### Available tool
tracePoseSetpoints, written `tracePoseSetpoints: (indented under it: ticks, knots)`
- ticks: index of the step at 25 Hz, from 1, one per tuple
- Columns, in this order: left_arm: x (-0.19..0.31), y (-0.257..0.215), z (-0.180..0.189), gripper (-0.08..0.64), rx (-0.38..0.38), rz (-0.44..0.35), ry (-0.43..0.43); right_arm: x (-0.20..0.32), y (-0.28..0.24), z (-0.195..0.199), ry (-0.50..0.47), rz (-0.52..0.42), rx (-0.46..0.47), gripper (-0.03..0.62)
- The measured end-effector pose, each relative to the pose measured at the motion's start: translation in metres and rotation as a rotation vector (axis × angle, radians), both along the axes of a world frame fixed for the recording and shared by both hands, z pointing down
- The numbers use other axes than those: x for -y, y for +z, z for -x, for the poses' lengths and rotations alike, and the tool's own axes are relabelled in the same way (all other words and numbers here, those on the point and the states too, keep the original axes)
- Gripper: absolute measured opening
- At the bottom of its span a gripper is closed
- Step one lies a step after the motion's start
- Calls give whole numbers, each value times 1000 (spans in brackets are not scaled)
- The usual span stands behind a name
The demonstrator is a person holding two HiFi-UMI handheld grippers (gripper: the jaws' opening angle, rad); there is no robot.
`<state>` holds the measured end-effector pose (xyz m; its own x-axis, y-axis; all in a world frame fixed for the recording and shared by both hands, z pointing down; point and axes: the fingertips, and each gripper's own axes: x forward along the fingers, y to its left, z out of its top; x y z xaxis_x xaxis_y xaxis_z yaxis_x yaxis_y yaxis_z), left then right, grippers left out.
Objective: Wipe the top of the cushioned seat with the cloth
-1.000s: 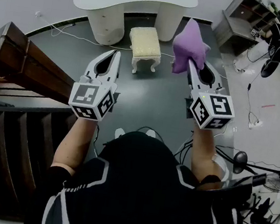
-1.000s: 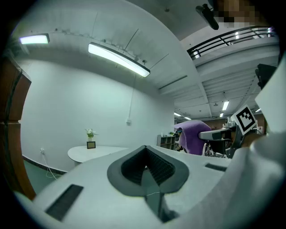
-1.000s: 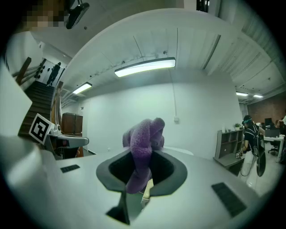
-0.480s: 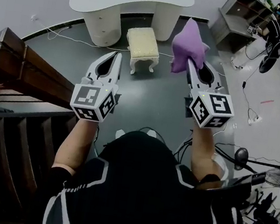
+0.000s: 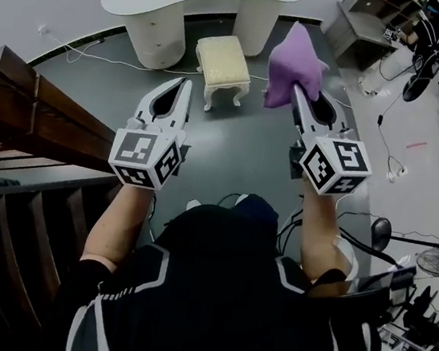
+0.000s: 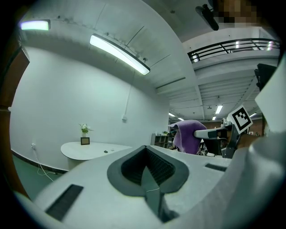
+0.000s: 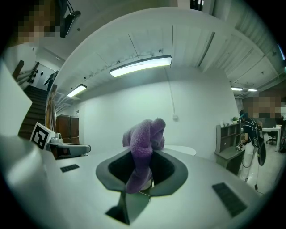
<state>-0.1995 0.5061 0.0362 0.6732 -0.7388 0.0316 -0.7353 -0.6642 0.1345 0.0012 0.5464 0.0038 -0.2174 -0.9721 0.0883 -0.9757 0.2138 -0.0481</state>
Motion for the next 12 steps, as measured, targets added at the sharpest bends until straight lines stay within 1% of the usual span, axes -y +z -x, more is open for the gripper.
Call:
tracePoseSetpoints:
  ticks: [4,7,12]
  knots:
    - [11,12,4,3,3,15,3,13,12,10,-25,21,-3,91]
    - [21,18,-2,3,14,18,-2,29,17,7,-47,27,-2,91]
    - [57,19,-5,3,6,18,-68,75,30,1,-100,56,11,91]
